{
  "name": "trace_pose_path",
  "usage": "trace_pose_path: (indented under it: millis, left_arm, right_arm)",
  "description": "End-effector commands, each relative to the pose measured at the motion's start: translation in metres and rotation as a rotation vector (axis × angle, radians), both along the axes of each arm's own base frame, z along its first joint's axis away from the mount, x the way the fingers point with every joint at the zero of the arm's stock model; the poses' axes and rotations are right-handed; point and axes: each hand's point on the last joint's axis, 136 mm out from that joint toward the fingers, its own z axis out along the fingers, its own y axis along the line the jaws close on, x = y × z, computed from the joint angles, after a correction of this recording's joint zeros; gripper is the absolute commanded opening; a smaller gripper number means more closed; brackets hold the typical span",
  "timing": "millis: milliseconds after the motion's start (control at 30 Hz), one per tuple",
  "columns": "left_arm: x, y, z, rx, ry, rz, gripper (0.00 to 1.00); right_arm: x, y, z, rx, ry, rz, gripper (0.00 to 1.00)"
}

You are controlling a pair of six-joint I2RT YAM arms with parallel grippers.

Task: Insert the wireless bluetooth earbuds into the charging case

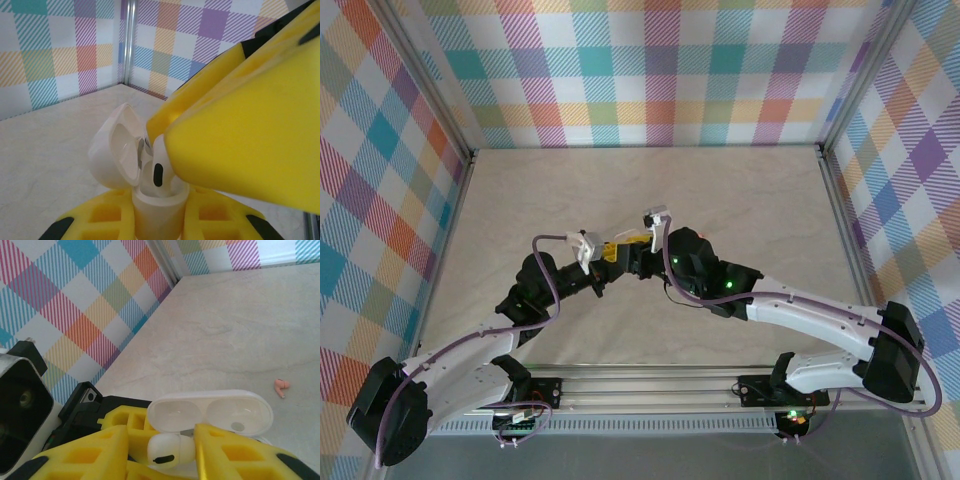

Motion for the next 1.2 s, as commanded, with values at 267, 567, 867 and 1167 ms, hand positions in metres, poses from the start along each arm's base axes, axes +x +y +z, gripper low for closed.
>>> trace_pose_path:
  millis: [267, 567, 867, 1167]
  left_arm:
    - [-0.010, -0.002, 0.061, -0.097, -0.154, -0.032, 0.00]
    - [-0.010, -0.002, 0.057, -0.081, -0.134, -0.037, 0.00]
    - [-0.023, -0.015, 0.051, -0.045, -0.093, -0.159, 0.00]
    - [-0.044, -0.032, 0.064, -0.017, -0.099, -0.341, 0.00]
  right_arm:
    - [0.002, -0.029, -0.004, -0.100, 0.033, -0.104, 0.50]
    - [-0.006, -0.031, 0.022, -0.048, 0.035, -0.072, 0.51]
    - [-0.020, -0.062, 0.081, -0.017, -0.018, -0.045, 0.54]
    - [-0.002, -0.065, 0.059, -0.031, 0.369, 0.203, 0.66]
